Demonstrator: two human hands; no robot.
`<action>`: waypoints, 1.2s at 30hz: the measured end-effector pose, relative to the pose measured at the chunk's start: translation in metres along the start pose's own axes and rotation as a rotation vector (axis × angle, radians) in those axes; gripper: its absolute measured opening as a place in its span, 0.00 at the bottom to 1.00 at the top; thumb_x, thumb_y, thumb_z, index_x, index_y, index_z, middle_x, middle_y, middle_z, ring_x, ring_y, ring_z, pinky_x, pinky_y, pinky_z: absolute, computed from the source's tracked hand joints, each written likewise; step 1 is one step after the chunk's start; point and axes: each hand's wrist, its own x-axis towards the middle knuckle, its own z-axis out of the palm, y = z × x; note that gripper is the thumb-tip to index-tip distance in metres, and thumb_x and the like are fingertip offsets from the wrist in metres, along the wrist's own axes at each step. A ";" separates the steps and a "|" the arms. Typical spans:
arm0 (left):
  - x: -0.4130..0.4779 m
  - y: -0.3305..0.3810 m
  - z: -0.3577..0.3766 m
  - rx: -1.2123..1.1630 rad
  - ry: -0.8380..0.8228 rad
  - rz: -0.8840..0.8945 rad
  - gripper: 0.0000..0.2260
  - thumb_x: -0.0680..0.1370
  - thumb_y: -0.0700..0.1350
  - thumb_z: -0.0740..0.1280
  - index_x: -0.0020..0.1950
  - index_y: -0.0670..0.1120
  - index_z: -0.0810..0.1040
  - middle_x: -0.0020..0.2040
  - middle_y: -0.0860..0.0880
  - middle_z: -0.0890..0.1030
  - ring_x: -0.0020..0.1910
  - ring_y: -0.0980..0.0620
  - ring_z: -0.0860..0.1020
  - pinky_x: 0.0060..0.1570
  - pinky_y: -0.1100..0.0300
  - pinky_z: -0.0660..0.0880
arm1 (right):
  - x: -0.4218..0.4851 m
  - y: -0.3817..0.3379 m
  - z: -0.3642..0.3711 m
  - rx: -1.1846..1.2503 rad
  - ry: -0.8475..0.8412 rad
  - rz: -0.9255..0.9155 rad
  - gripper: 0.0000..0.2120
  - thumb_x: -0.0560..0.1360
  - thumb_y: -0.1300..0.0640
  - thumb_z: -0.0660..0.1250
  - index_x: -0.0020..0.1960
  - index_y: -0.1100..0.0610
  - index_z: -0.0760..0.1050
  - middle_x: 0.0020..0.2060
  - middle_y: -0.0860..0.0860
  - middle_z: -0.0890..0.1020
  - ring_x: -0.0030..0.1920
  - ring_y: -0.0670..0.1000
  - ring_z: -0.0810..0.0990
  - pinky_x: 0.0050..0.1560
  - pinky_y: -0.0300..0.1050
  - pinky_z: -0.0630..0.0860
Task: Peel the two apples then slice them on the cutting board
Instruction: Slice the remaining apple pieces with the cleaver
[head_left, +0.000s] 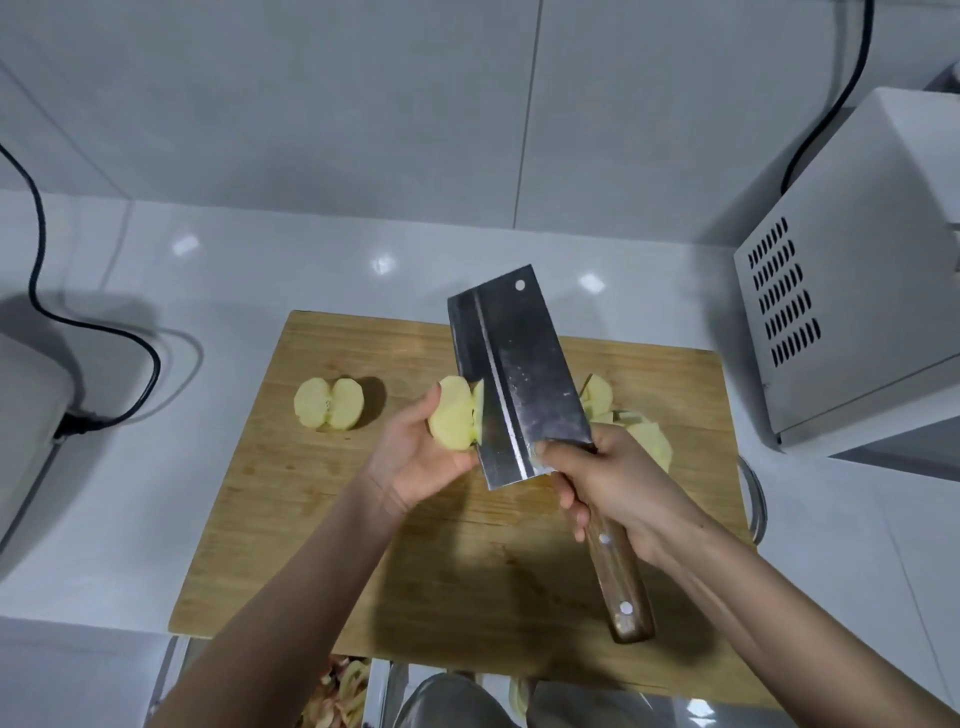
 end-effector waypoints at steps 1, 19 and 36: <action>0.002 -0.002 0.002 -0.005 0.015 -0.005 0.41 0.60 0.47 0.82 0.67 0.42 0.66 0.59 0.41 0.73 0.56 0.43 0.75 0.52 0.46 0.78 | 0.001 -0.002 -0.002 0.012 -0.012 0.035 0.09 0.77 0.60 0.64 0.38 0.58 0.71 0.21 0.51 0.72 0.20 0.48 0.67 0.21 0.39 0.68; -0.005 0.003 0.007 0.096 0.175 -0.011 0.38 0.52 0.43 0.84 0.59 0.39 0.73 0.54 0.36 0.81 0.55 0.37 0.79 0.53 0.36 0.75 | 0.005 -0.049 -0.043 -0.233 -0.143 0.071 0.07 0.76 0.62 0.64 0.49 0.67 0.74 0.23 0.54 0.72 0.19 0.47 0.67 0.19 0.38 0.67; 0.002 -0.009 -0.013 0.133 0.039 0.322 0.33 0.49 0.36 0.84 0.54 0.44 0.84 0.52 0.43 0.83 0.54 0.49 0.81 0.55 0.57 0.78 | -0.008 0.034 0.008 -1.127 0.338 -0.844 0.06 0.67 0.64 0.73 0.38 0.59 0.76 0.21 0.49 0.72 0.18 0.50 0.70 0.16 0.40 0.65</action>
